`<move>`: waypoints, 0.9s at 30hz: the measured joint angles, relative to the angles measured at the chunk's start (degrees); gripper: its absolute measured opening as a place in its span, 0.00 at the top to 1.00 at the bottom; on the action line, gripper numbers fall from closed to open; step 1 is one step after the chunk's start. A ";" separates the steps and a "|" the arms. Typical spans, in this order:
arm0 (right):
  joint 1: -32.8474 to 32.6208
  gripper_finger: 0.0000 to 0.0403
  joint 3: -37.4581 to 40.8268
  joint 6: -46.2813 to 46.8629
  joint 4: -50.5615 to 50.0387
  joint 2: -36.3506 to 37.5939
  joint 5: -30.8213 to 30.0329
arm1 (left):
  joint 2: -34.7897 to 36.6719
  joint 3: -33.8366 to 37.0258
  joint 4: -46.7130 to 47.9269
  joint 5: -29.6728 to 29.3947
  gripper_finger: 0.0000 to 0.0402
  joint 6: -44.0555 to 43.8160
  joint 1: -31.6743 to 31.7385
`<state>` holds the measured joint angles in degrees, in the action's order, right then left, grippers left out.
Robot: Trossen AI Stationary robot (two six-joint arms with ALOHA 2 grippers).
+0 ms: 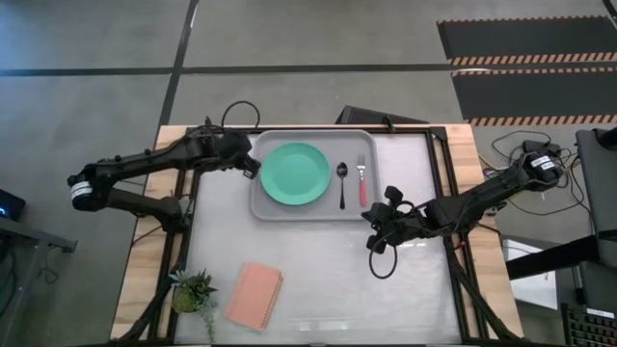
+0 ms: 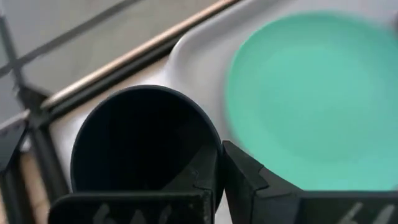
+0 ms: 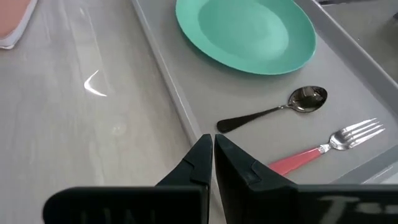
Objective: Pick and place plate/cup/fork/spoon on tray
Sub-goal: Put the black cup to the right of the green plate on the gray food tray
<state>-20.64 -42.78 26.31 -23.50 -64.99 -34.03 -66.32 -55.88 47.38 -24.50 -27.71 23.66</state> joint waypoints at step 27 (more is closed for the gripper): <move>-0.13 0.98 13.82 -12.91 9.22 29.19 3.01 | -20.28 -25.18 -17.10 0.21 1.00 10.61 -10.56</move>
<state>-20.78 -28.97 13.41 -14.29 -35.80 -31.03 -86.59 -81.05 30.28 -24.29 -17.10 13.10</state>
